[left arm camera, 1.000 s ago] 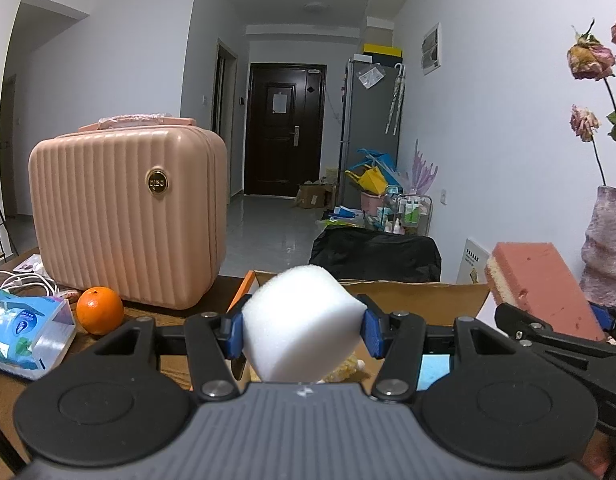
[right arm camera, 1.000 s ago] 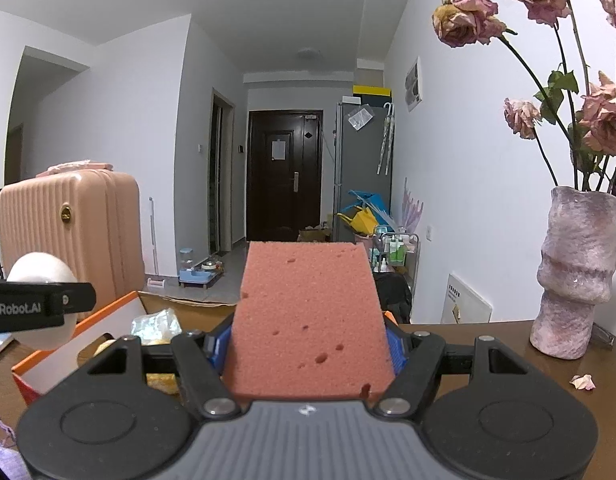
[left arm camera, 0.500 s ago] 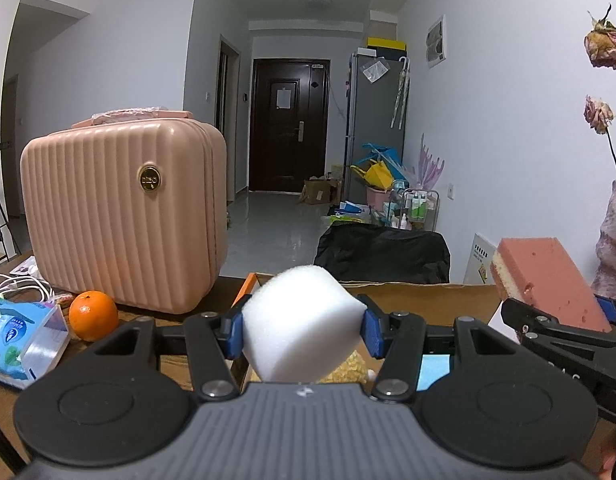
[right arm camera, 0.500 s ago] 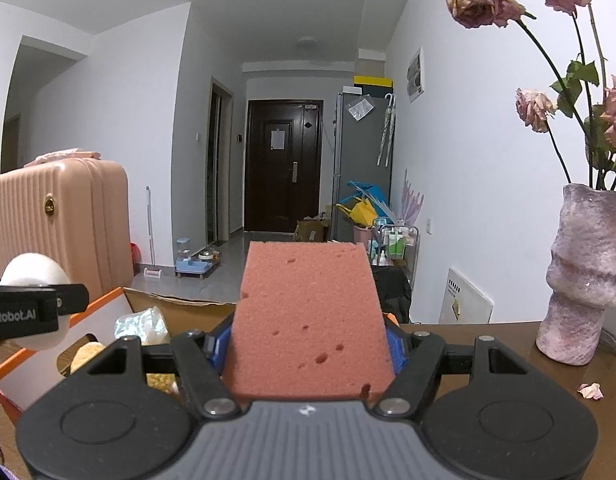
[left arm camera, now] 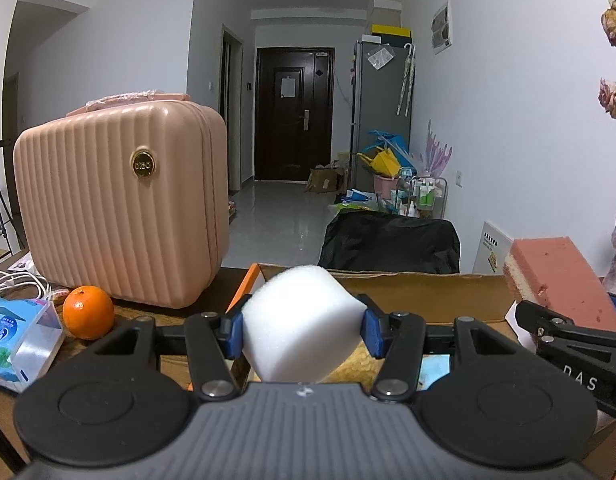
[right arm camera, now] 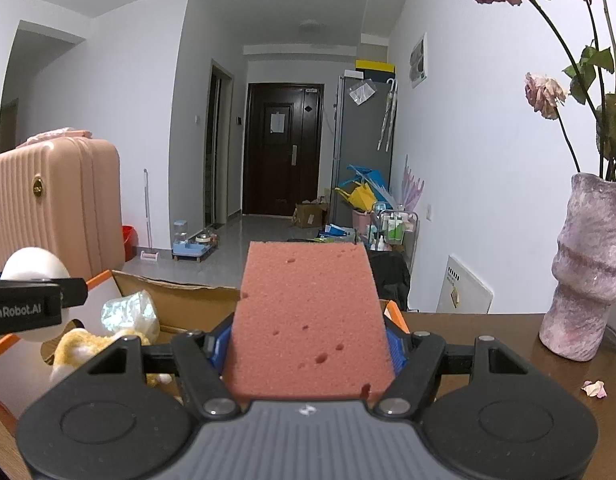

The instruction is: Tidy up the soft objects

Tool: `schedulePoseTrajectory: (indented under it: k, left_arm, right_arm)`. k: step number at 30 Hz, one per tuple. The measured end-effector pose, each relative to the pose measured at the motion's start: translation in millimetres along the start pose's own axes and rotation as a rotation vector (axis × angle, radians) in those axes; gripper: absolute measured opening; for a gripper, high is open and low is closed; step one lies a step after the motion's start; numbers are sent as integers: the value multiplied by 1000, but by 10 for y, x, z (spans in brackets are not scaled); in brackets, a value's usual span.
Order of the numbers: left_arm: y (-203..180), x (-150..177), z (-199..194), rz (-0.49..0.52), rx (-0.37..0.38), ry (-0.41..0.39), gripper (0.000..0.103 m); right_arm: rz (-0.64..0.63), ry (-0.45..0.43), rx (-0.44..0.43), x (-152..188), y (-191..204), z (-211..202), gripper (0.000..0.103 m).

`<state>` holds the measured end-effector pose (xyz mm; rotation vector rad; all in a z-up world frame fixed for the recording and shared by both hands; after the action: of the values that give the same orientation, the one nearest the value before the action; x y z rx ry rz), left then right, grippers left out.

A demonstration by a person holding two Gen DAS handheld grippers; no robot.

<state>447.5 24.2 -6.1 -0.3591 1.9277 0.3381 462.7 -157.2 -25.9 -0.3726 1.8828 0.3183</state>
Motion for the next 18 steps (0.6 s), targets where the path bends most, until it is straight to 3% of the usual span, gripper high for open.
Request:
schedulePoseTrajectory:
  k: [5,8,9,12,13,14,18]
  left_arm:
    - [14,2,39,-3,6,10,57]
    - [38,8,57,-9,0,11,65]
    - [43,12,64,-13,-2,15,72]
    - [58,8,82,-20,-23,16,88]
    - [61,7,79,-20,-33,14,100]
    - [75,7,78,-26,-42,12,103]
    - [99,3,71,-36,-57,7,103]
  right_arm:
    - [2,19,-9,15,-3,19,69]
    - [7,29,-13,32,-21,34,71]
    - [8,33,-14,31,-27,40,74]
    - [15,28,-13,40,-37,32,95]
    - [17,25,-14,40,-40,26,97]
    - [20,22,-13,41,-44,23,102]
    - [28,18,-8,41,-59,11,103]
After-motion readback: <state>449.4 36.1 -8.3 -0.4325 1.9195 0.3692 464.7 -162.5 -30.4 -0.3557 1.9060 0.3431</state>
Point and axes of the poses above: each gripper's, at about its wrist camera, not at the fingertips, and z roughly the way its jaws point, y to its left, x to its underside, the point moved 1 cm from there along z, roughly the way its jaws point, and after that the axes turned 13 degrees about -x, right-handed, at the moved point
